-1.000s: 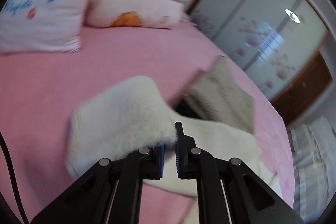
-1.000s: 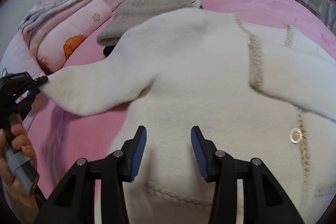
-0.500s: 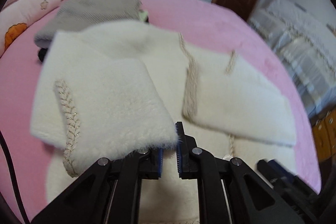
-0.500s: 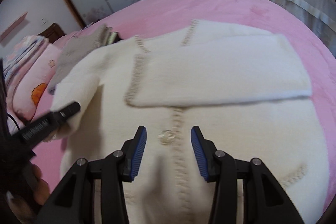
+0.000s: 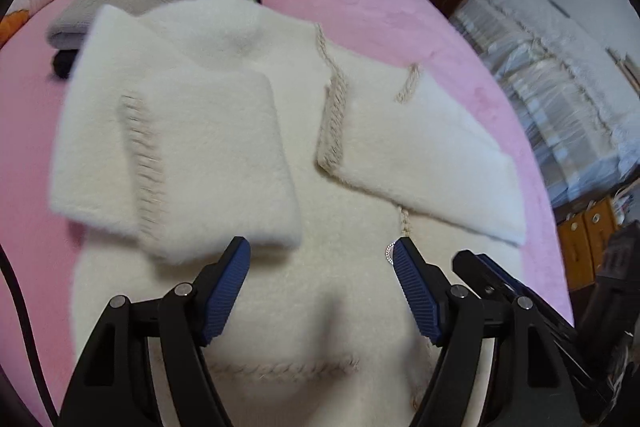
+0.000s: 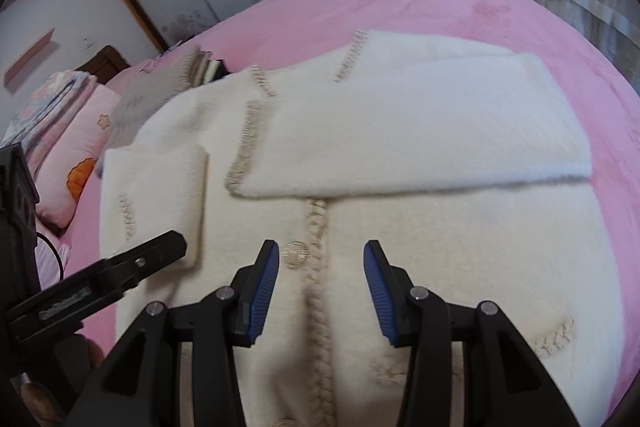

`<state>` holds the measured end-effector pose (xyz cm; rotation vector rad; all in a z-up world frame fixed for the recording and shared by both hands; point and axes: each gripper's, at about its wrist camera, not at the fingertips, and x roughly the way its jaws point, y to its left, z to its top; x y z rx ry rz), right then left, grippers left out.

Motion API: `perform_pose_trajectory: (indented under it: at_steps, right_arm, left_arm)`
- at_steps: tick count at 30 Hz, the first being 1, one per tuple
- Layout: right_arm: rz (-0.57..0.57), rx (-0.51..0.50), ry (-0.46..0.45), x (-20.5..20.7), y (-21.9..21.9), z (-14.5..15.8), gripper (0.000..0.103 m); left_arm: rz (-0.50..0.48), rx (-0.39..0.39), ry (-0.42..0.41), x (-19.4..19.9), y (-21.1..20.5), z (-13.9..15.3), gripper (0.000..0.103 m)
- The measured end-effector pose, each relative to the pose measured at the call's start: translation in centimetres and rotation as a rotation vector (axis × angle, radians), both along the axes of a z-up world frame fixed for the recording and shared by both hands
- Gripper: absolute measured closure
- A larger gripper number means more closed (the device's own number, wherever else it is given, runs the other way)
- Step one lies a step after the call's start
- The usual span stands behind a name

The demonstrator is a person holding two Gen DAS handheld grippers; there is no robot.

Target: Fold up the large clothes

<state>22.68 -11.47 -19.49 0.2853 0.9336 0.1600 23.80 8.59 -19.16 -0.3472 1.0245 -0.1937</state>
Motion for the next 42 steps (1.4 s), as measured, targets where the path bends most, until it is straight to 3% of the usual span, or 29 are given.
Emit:
perform_pose_trajectory:
  at_steps: [2, 6, 9, 13, 18, 29, 32, 36, 39, 42]
  right_arm:
    - [0.058, -0.005, -0.023, 0.2, 1.7, 0.9, 0.059]
    - [0.18, -0.059, -0.079, 0.3, 5.9, 2.3, 0.059]
    - [0.271, -0.103, -0.104, 0.4, 9.2, 2.6, 0.059]
    - [0.394, -0.183, -0.106, 0.2, 13.5, 1.3, 0.059]
    - [0.508, -0.33, -0.107, -0.7, 17.1, -0.8, 0.059]
    - [0.629, -0.662, -0.202, -0.5, 22.9, -3.6, 0.058]
    - [0.629, -0.709, -0.23, -0.2, 24.1, -3.6, 0.058]
    - [0.582, -0.632, -0.22, 1.4, 23.5, -2.5, 0.06]
    - [0.527, -0.455, -0.128, 3.8, 21.4, -1.6, 0.098]
    - [0.487, -0.275, -0.058, 5.5, 18.9, -1.1, 0.099]
  left_arm:
    - [0.067, 0.037, -0.045, -1.4, 2.2, 1.4, 0.023]
    - [0.213, 0.132, -0.076, -2.7, 6.9, 2.1, 0.022]
    - [0.287, 0.179, -0.033, -3.1, 9.8, 0.9, 0.022]
    - [0.347, 0.151, 0.04, -3.1, 12.4, -1.4, 0.022]
    - [0.356, 0.145, 0.089, -3.2, 13.5, -3.3, 0.022]
    - [0.363, 0.11, 0.136, -3.2, 14.8, -5.4, 0.022]
    - [0.366, 0.102, 0.141, -3.3, 15.2, -5.8, 0.022]
    - [0.36, 0.097, 0.137, -3.3, 15.2, -5.8, 0.022]
    - [0.352, 0.094, 0.129, -3.3, 15.1, -5.7, 0.022]
    - [0.345, 0.091, 0.125, -3.4, 14.9, -5.6, 0.022]
